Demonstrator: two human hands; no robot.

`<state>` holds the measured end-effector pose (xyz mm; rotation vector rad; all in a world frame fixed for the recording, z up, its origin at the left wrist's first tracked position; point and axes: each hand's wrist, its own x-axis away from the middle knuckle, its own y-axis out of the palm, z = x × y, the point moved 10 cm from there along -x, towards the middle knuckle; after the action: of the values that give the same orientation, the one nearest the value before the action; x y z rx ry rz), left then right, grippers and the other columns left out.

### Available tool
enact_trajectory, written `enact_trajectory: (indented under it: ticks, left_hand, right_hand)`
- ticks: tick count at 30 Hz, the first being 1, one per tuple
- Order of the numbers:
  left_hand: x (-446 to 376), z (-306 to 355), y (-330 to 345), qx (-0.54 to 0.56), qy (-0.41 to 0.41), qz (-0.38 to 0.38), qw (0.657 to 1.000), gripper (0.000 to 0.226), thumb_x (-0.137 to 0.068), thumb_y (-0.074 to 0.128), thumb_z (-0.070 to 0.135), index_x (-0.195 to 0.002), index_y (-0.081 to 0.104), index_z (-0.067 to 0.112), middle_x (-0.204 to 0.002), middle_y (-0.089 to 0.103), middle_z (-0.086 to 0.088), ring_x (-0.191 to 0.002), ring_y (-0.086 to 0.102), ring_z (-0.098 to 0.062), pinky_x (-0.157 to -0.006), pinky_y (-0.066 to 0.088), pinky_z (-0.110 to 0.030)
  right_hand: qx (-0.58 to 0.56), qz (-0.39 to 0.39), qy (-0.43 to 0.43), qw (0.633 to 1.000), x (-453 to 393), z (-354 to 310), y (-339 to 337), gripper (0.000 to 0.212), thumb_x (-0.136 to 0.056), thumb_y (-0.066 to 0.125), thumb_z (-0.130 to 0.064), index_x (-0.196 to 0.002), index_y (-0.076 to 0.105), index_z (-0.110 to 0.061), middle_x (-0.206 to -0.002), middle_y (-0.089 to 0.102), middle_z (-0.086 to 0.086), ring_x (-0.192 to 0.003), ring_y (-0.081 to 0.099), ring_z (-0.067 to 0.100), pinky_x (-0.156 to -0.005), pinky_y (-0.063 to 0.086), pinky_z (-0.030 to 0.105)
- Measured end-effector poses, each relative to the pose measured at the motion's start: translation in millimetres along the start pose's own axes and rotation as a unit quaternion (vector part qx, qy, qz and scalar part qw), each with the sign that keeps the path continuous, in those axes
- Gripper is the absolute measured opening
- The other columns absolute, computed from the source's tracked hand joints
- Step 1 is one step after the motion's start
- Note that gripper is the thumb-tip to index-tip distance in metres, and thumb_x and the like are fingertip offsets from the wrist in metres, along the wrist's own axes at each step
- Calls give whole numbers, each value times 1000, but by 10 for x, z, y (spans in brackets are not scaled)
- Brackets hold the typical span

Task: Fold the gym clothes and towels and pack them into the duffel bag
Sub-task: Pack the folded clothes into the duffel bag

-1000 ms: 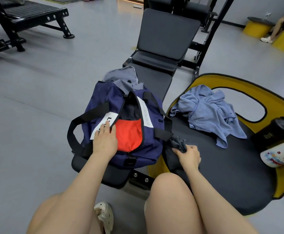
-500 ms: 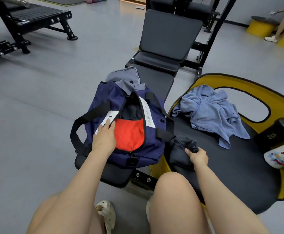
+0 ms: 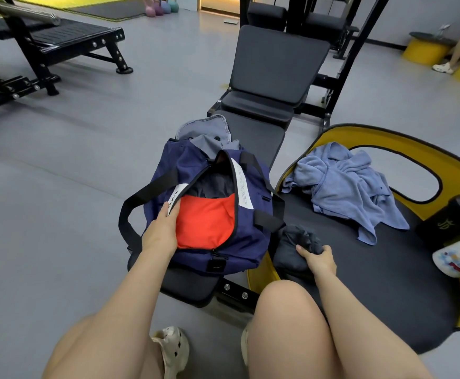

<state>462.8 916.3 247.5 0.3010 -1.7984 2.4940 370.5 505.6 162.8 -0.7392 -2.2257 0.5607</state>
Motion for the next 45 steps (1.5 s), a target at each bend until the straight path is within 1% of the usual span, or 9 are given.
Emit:
enact_trajectory:
  ticks: [9, 13, 17, 21, 26, 32, 35, 38, 45]
  left_hand:
    - [-123, -51, -34, 141, 31, 45, 988, 76, -91, 36, 0, -150, 8, 40, -154, 25, 3, -114, 51, -35, -86, 47, -44]
    - [-100, -94, 36, 131, 30, 10, 991, 102, -76, 41, -11, -147, -3, 47, -156, 18, 7, -116, 52, -33, -86, 50, -42]
    - [-64, -147, 54, 67, 13, 11, 998, 102, -82, 49, -9, -147, -7, 45, -156, 14, 11, -114, 51, -34, -81, 48, -40]
    - [-67, -111, 1, 120, 27, 25, 992, 101, -79, 44, -11, -147, -4, 45, -155, 19, 10, -109, 54, -34, -74, 47, -36]
    - [-68, -94, -72, 191, 56, 39, 979, 100, -77, 30, -12, -142, 0, 59, -154, 24, 15, -118, 53, -28, -82, 49, -38]
    - [-54, -98, -101, 195, 49, 30, 979, 105, -73, 31, -16, -142, 2, 57, -152, 27, 18, -116, 54, -26, -87, 49, -37]
    - [-58, -81, -123, 203, 55, 34, 977, 107, -74, 34, -17, -142, -1, 58, -152, 29, 16, -119, 52, -25, -88, 49, -36]
    - [-65, -82, -125, 201, 51, 26, 978, 106, -74, 34, -16, -143, -2, 56, -154, 25, 15, -122, 50, -28, -92, 48, -38]
    - [-66, -75, -105, 231, 31, 9, 972, 102, -75, 35, -15, -147, 3, 49, -154, 27, 7, -111, 55, -24, -73, 47, -29]
  right_hand:
    - [-69, 18, -75, 995, 250, -298, -160, 55, -80, 74, -35, -117, 42, -9, -108, 52, 9, -103, 49, 29, -79, 40, 36]
    - [-115, 20, -139, 983, 445, -717, -261, 56, -77, 76, -38, -116, 47, -10, -106, 56, 6, -100, 52, 26, -76, 39, 34]
    - [-192, -18, -231, 954, 883, -1277, -291, 34, -76, 79, -32, -85, 48, -24, -85, 56, -6, -89, 54, 18, -74, 41, 31]
    - [-239, -88, -284, 924, 1320, -1729, -117, 30, -77, 79, -24, -92, 53, -19, -90, 61, -5, -85, 58, 10, -75, 47, 25]
    - [-101, -129, -312, 936, 1548, -1980, 442, 35, -76, 79, -31, -87, 49, -16, -82, 58, -5, -78, 55, 11, -64, 41, 25]
    - [180, -72, -311, 930, 1450, -1825, 991, 66, -79, 70, -48, -126, 38, -15, -129, 44, 10, -117, 47, 32, -88, 44, 42]
    - [264, 103, -412, 866, 1651, -1972, 858, 80, -76, 71, -50, -137, 38, -10, -145, 33, 13, -130, 36, 34, -100, 38, 46]
    - [274, 192, -531, 779, 1969, -2121, 812, 64, -70, 76, -51, -115, 58, -9, -119, 55, 12, -108, 53, 34, -83, 46, 44]
    - [225, -13, -401, 888, 1777, -1927, 1017, 25, -92, 49, -37, -89, 55, -13, -86, 59, 3, -82, 57, 27, -65, 42, 33]
